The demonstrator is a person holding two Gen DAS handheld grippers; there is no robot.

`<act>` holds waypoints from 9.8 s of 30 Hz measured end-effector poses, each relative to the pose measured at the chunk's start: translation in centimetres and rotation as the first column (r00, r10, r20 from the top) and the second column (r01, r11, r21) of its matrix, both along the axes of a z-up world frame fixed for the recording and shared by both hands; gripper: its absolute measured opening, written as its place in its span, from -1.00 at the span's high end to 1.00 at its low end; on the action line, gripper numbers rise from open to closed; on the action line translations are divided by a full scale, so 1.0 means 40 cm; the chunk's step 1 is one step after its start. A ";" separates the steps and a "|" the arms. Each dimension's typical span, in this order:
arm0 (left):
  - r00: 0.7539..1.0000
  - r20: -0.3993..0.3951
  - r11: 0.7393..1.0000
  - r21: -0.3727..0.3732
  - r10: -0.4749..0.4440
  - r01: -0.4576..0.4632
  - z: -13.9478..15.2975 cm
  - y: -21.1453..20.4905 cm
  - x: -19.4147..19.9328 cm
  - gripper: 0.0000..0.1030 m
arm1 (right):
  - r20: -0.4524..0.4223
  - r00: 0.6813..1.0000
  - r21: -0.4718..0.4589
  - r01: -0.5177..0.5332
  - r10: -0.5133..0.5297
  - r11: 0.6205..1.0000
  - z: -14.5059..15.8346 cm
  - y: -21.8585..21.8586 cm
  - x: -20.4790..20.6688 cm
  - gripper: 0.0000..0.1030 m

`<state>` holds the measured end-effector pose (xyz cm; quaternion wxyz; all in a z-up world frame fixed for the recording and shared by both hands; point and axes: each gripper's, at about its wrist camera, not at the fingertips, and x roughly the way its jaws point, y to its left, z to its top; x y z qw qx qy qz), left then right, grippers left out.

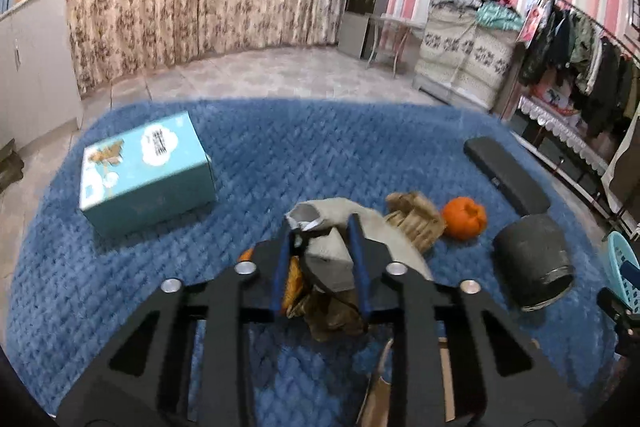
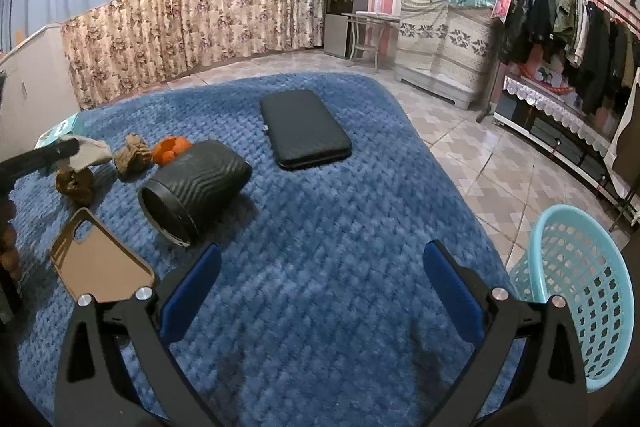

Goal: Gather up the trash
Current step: 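Grasp the beige cloth with the left tool while the right tool grasps the black ribbed cylinder, then carry the beige cloth and black cylinder with both tools over the blue basket, then open the left tool to drop the cloth while the right tool drops the cylinder into the basket, then move both tools back over the remaining items on the blanket, then grasp the crumpled brown paper with the left tool while the right tool grasps the orange pumpkin, then carry the brown paper and orange pumpkin with both tools over the blue basket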

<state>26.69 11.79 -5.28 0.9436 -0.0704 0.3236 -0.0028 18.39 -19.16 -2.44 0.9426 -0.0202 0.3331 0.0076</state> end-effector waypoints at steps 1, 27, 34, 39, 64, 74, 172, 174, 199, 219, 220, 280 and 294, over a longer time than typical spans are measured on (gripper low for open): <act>1.000 0.019 1.000 0.010 0.004 -0.005 0.013 0.000 -0.012 0.56 | 0.001 1.000 0.001 -0.003 0.003 1.000 0.002 0.005 0.002 -0.92; 0.988 0.114 0.993 -0.058 0.108 -0.102 0.050 0.100 -0.200 0.57 | -0.119 0.993 -0.027 -0.002 -0.001 1.000 -0.039 0.231 0.166 -0.92; 0.990 0.103 0.995 -0.045 0.097 -0.093 0.061 0.075 -0.192 0.57 | -0.145 0.987 0.054 -0.065 0.072 0.996 -0.061 0.205 0.159 -0.42; 0.990 0.110 0.997 -0.022 0.082 -0.080 0.086 0.046 -0.194 0.57 | -0.088 0.992 0.083 -0.082 0.089 0.993 -0.034 0.171 0.125 -0.41; 0.948 0.196 0.966 -0.022 -0.250 0.259 0.187 -0.488 -0.177 0.57 | 0.127 0.968 0.027 0.213 -0.215 0.977 0.181 -0.399 -0.192 -0.42; 0.886 0.207 0.904 -0.019 -0.415 0.428 0.188 -0.729 -0.212 0.56 | 0.142 0.929 0.048 0.339 -0.342 0.940 0.180 -0.575 -0.278 -0.42; 0.928 0.206 0.950 0.098 -0.311 0.297 0.143 -0.686 -0.205 -0.89 | 0.183 0.902 0.019 0.395 -0.392 0.918 0.097 -0.535 -0.198 -0.92; 0.935 0.199 0.955 0.099 -0.293 0.279 0.138 -0.651 -0.213 -0.89 | 0.184 0.907 0.022 0.382 -0.379 0.924 0.099 -0.515 -0.198 -0.92; 0.997 0.071 0.994 0.104 0.026 -0.033 0.008 -0.151 -0.146 -0.89 | 0.086 0.979 0.076 0.178 -0.184 0.981 -0.001 -0.280 -0.088 -0.92; 1.000 0.008 1.000 0.015 0.008 -0.008 -0.048 -0.065 -0.058 0.54 | 0.032 1.000 -0.014 0.002 -0.001 1.000 -0.009 -0.044 0.066 -0.92; 1.000 0.014 1.000 0.015 0.009 -0.009 -0.044 -0.061 -0.063 0.54 | 0.031 0.999 -0.010 -0.032 0.032 0.999 -0.008 -0.016 0.080 -0.92; 0.931 0.141 0.941 0.008 -0.337 0.339 0.094 -0.552 -0.159 0.54 | 0.079 0.992 0.026 0.096 -0.098 0.995 0.118 -0.369 -0.163 0.31; 0.818 0.157 0.830 0.025 -0.553 0.557 0.098 -0.908 -0.210 0.54 | 0.141 0.920 0.079 0.357 -0.365 0.931 0.120 -0.658 -0.285 0.31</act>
